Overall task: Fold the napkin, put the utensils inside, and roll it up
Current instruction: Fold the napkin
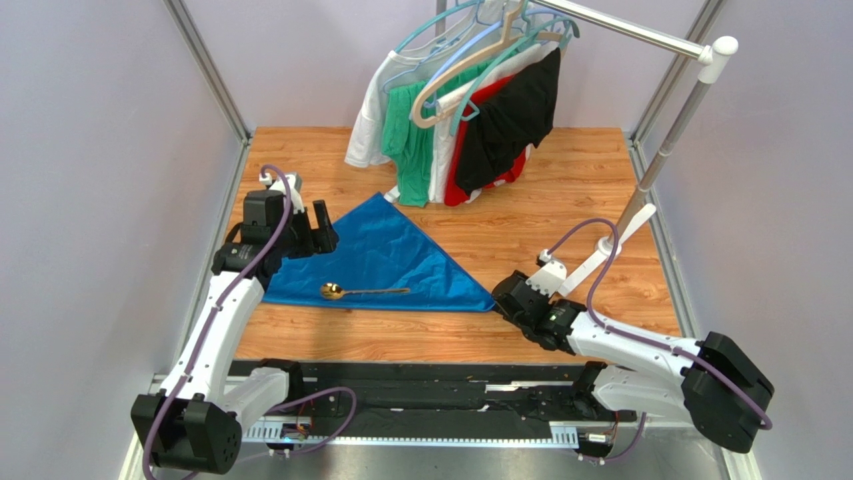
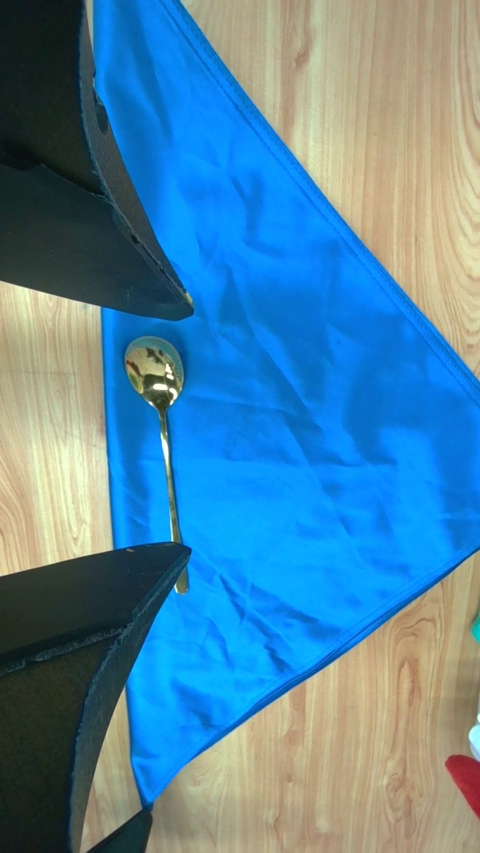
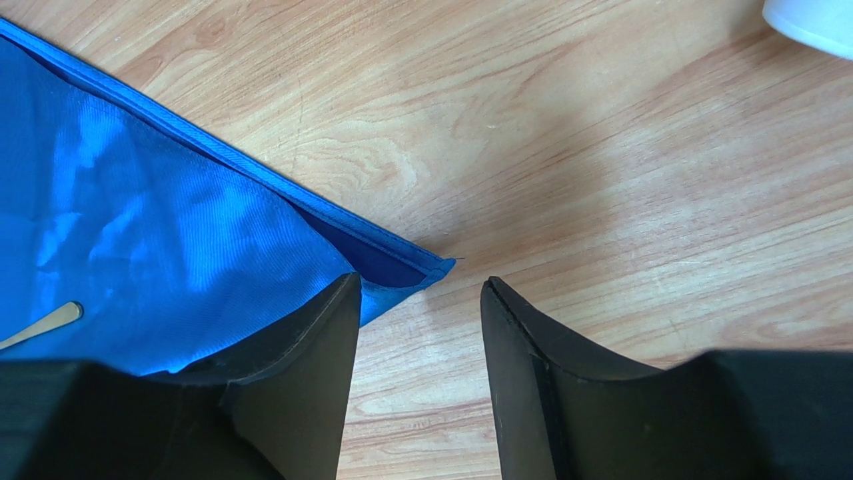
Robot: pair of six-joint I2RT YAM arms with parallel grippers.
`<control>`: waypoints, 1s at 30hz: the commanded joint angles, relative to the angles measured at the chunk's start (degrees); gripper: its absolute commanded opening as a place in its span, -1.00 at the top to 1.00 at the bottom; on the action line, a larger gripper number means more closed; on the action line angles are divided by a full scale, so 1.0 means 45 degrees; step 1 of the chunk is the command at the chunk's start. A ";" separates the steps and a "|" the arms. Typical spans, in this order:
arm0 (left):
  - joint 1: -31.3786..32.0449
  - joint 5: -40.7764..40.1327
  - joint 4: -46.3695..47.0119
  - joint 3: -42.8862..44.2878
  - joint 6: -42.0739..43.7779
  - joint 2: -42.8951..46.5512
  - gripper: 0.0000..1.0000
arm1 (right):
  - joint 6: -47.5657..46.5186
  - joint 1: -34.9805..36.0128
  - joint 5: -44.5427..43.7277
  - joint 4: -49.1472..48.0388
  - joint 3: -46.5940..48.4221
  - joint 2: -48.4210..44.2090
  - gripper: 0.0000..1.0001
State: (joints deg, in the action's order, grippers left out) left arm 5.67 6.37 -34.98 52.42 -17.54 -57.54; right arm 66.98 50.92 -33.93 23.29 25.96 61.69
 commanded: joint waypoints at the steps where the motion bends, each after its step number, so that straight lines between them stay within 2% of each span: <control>1: 0.0146 0.0205 0.0078 -0.0048 0.0265 0.0189 -0.82 | 0.0565 -0.0045 -0.0272 -0.1053 -0.0123 0.0099 -0.02; 9: 0.0185 0.0322 0.0078 -0.0029 0.0265 0.0150 -0.81 | 0.0350 -0.0045 0.0118 -0.1835 -0.0319 0.0079 0.00; 20: 0.0204 0.0478 0.0078 -0.0048 0.0245 0.0130 -0.81 | 0.0721 -0.0045 0.0041 -0.1289 -0.0240 0.0588 0.17; 30: 0.0204 0.0498 0.0078 -0.0087 0.0265 0.0208 -0.81 | 0.0799 -0.0065 -0.0135 -0.1308 -0.0240 0.1095 0.22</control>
State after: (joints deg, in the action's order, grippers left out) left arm 6.35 7.68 -35.00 52.16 -17.41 -57.54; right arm 69.01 50.89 -31.59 18.15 24.91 66.17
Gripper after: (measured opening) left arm 0.904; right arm 0.392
